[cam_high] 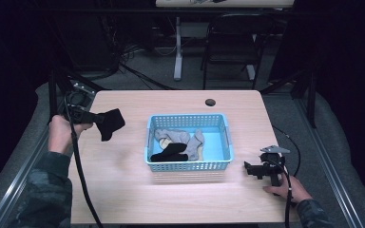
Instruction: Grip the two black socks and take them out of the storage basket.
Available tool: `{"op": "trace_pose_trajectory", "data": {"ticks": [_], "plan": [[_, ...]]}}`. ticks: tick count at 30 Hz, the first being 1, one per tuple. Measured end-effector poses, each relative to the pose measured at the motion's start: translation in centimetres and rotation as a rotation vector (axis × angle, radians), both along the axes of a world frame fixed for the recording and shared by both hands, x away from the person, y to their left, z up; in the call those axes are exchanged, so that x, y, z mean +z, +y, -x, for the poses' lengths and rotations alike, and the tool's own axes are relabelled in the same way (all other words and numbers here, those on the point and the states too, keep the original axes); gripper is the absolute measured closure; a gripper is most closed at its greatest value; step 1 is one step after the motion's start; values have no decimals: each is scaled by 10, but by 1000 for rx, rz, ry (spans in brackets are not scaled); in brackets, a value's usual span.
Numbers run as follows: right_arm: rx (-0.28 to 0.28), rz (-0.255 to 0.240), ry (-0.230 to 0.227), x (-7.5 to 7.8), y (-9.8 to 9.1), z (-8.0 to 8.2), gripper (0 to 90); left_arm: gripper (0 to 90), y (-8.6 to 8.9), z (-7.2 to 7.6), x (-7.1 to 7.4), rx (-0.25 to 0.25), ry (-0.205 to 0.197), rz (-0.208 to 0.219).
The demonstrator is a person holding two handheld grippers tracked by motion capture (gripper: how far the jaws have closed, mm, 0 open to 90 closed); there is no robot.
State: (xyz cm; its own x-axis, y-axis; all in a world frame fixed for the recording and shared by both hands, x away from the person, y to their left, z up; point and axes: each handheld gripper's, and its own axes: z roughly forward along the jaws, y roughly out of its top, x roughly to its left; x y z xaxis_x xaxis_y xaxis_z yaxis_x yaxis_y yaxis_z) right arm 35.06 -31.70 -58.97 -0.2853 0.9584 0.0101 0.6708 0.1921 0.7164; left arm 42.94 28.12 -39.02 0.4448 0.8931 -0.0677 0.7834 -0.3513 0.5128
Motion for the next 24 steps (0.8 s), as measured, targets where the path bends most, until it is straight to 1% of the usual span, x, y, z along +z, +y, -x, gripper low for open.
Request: {"op": "trace_pose_trajectory", "data": {"ticks": [3, 7, 9, 12, 16, 21, 24], "plan": [[-1, 0, -1, 0, 0, 0, 0, 844, 4, -1, -7, 15, 12, -2], [-1, 0, 0, 0, 0, 0, 0, 844, 9, -3, -19, 29, 41, -12], [-1, 0, 0, 0, 0, 0, 0, 843, 10, -4, -26, 37, 54, -10], [0, 0, -1, 0, 0, 0, 0, 843, 13, -4, -38, 33, 80, -19], [0, 0, 0, 0, 0, 0, 0, 843, 15, -5, -59, 40, 124, -21], [0, 0, 0, 0, 0, 0, 0, 842, 16, -4, -81, 42, 172, -5], [0, 0, 0, 0, 0, 0, 0, 842, 16, -4, -92, 39, 194, -2]]}}
